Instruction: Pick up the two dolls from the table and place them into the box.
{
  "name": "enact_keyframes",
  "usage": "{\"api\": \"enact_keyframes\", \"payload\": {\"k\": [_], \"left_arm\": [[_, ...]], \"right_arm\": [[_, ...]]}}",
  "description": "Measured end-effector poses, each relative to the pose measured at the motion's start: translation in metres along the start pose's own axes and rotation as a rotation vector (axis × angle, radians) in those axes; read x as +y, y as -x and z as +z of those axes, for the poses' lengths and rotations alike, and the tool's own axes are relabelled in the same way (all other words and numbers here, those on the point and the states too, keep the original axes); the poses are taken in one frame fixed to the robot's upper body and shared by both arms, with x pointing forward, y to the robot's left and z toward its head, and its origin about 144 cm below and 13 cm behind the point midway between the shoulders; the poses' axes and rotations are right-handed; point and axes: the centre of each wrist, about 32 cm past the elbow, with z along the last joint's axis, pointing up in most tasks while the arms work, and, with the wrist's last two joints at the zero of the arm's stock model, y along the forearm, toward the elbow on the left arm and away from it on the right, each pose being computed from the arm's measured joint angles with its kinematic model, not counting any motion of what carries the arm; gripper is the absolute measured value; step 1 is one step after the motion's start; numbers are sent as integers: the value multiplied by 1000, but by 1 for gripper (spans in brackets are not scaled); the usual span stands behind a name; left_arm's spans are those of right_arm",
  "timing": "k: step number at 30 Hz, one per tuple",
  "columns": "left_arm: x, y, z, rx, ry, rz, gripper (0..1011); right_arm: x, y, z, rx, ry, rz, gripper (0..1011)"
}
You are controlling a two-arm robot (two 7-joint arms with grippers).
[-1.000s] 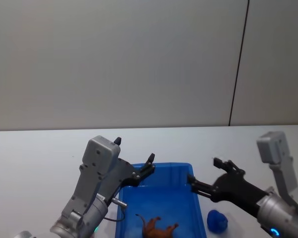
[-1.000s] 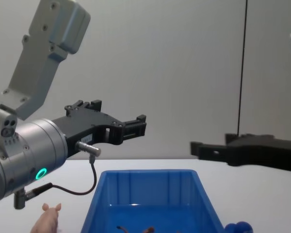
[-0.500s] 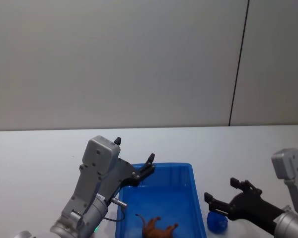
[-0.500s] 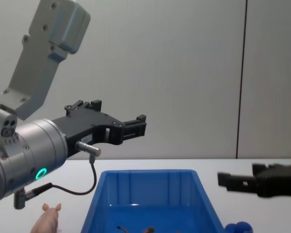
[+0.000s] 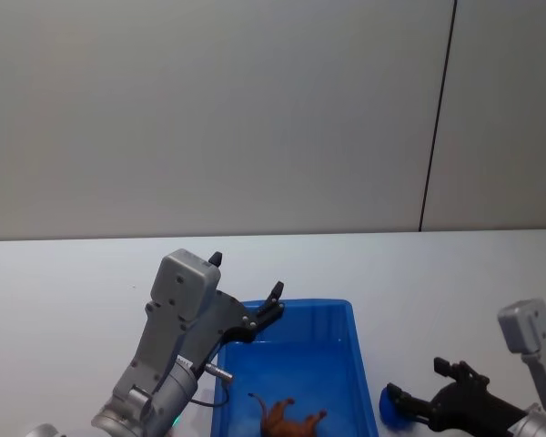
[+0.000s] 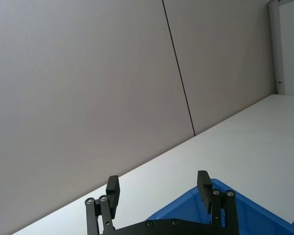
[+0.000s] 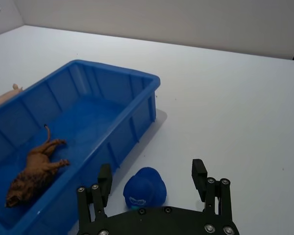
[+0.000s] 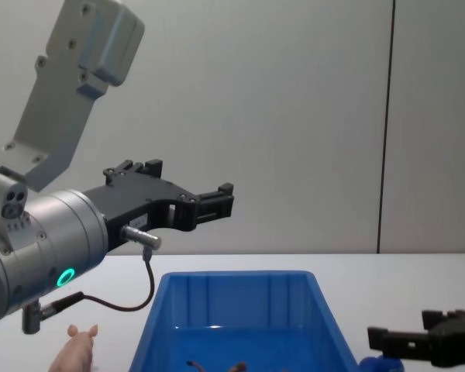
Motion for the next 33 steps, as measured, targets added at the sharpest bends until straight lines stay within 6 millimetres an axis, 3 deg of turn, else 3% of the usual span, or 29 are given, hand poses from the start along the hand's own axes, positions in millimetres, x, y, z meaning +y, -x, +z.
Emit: {"api": "enact_keyframes", "payload": {"k": [24,33], "left_arm": [[0,0,0,0,0,0,1002],[0,0,0,0,0,0,1002]], "right_arm": [[13,0,-11,-34,75,26,1001],[20,2,-14,-49,102,28,807]]}}
